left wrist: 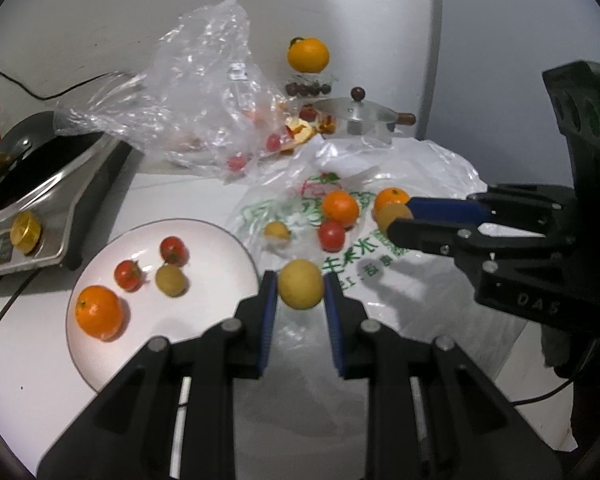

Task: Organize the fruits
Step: 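Carry both held fruits over the white plate, then lower the yellow fruit onto the plate and open the left tool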

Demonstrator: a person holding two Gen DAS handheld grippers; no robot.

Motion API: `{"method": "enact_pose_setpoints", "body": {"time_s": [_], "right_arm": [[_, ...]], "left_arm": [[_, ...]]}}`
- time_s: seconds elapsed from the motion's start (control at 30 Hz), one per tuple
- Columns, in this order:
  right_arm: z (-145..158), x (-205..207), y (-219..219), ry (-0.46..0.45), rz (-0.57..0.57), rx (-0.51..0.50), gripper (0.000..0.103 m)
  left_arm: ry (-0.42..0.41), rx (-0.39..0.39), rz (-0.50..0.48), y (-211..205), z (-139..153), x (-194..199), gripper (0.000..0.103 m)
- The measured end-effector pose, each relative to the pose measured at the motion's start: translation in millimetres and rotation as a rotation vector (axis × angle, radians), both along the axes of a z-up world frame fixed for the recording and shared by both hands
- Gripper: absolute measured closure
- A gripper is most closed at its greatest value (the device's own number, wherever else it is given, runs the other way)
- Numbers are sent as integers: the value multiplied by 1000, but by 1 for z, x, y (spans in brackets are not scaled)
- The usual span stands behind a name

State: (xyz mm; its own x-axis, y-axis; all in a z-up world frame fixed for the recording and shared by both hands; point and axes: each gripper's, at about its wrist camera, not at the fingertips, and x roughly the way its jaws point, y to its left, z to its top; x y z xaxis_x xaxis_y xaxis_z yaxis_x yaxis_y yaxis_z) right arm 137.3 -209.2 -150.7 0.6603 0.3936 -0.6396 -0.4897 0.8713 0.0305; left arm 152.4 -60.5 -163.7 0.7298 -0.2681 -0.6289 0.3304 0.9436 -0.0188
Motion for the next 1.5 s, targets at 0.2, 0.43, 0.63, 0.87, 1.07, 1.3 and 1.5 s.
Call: {"method": "enact_pose_setpoints", "body": {"time_s": [0.2,0.43,0.63,0.87,1.07,1.3,1.5], "right_arm": [[1,-3,19,-1,22,-16,77],[1,-7,40,-1,53,-38,77],[0,-9,56,1,69,-53,77],[-2,-9,71,6,87,-72,77],[-2,-8,84,9,101,-80,77],[-4,-5,97,18,111,-83,77],[-7,0,106,22,117,-77,77]], "left_arm": [[-8,-14,26,20,0,-6,79],[-6,-31,58,41,-4,-9,79],[-7,-40,81,56,-5,-11,79],[-12,-26,119,76,-10,-13,79],[-9,-23,150,94,-16,-13,79],[2,-11,178,110,-20,-7,79],[14,0,181,116,-25,-3,79]]}}
